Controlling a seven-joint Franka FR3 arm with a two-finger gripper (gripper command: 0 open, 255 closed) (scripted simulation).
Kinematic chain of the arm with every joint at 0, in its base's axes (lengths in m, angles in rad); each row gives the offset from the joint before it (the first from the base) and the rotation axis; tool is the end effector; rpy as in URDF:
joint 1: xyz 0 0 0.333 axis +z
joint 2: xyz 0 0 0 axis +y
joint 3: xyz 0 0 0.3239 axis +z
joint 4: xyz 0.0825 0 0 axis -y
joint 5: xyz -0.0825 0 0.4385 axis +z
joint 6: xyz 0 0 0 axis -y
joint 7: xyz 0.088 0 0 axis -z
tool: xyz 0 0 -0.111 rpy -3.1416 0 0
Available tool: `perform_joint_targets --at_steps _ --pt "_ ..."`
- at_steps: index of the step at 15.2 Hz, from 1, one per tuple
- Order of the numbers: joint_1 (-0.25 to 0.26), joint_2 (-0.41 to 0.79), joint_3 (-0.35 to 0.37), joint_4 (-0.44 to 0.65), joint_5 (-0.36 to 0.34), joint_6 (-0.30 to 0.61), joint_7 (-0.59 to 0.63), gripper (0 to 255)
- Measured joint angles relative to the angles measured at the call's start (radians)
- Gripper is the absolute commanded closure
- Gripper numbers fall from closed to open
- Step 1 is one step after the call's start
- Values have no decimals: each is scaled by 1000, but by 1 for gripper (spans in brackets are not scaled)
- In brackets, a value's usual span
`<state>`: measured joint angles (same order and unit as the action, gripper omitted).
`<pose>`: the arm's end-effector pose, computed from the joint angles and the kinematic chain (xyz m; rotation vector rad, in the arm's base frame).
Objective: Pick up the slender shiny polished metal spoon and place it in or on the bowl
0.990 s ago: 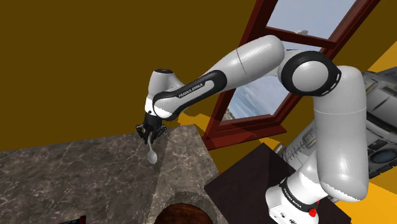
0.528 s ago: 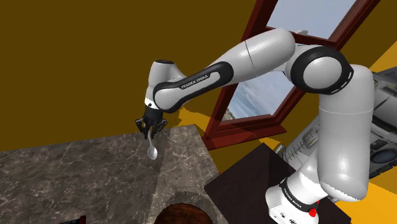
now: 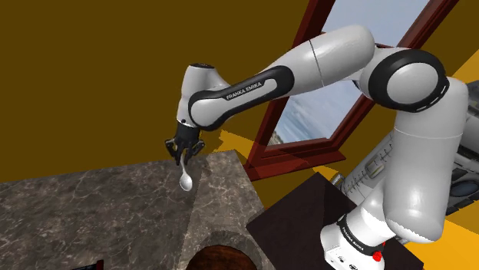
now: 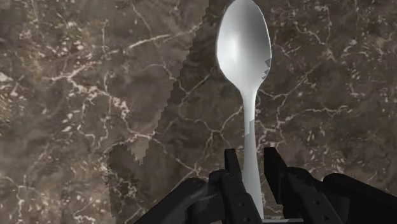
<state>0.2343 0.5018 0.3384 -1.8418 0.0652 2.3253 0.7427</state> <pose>0.5839 0.3648 0.2358 -2.9438 0.3762 0.1817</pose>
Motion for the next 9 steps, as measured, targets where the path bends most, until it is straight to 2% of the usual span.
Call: perform_joint_targets --at_steps 9 --pt "36 -224 81 -341 85 143 67 255"
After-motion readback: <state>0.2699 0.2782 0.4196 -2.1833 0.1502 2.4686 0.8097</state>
